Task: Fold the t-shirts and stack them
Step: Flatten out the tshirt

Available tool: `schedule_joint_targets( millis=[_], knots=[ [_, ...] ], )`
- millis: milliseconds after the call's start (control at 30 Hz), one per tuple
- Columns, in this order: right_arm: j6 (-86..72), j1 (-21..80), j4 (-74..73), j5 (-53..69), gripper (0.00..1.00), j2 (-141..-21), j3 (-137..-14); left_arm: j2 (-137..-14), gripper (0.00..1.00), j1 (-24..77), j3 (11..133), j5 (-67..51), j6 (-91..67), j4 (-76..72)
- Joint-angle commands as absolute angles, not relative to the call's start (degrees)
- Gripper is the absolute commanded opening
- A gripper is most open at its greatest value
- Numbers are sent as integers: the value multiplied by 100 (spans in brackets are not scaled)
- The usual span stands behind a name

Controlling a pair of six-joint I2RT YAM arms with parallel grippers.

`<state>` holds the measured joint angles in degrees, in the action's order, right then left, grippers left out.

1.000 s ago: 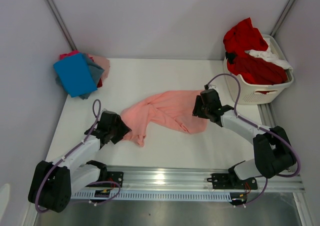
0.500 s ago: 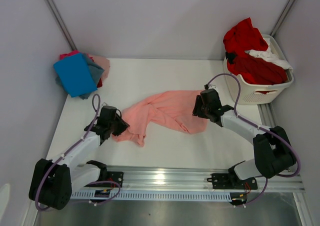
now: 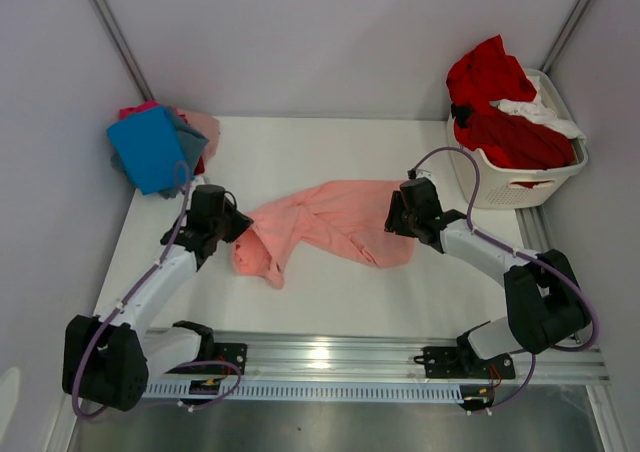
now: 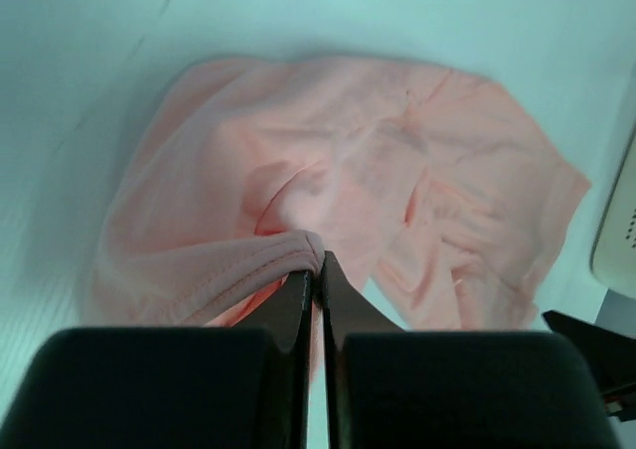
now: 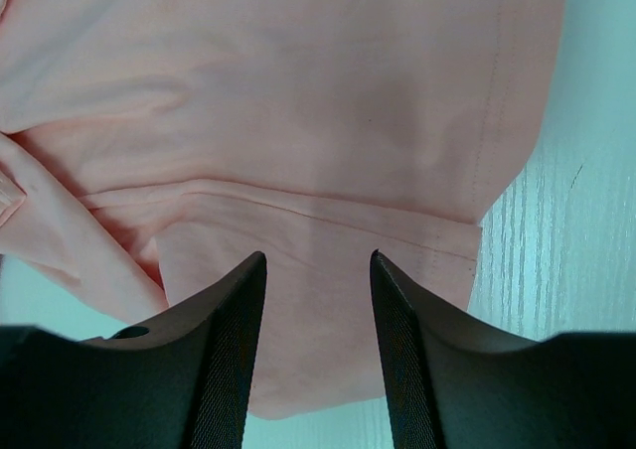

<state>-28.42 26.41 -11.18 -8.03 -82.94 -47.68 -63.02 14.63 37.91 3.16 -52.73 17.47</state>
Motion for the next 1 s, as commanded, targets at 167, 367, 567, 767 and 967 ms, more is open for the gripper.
schedule_joint_targets(
  millis=[167,367,567,767,967],
  knots=[
    [-2786,2637,-923,-756,50,-8323,-4816,-6152,0,634,4062,1186,-5097,2250],
    [-2769,2646,-914,-756,50,-8297,-4799,-6056,0,457,3858,1414,-5493,2338],
    [-2760,2646,-923,-721,49,-8323,-4799,-6029,0,317,4139,2020,-5406,2654],
    [-2725,2654,-932,-686,50,-8306,-4781,-6099,0,18,4342,2224,-5125,2576],
    [-2707,2672,-923,-650,49,-8314,-4772,-6433,60,-272,4421,1074,-4799,2188]
  ],
)
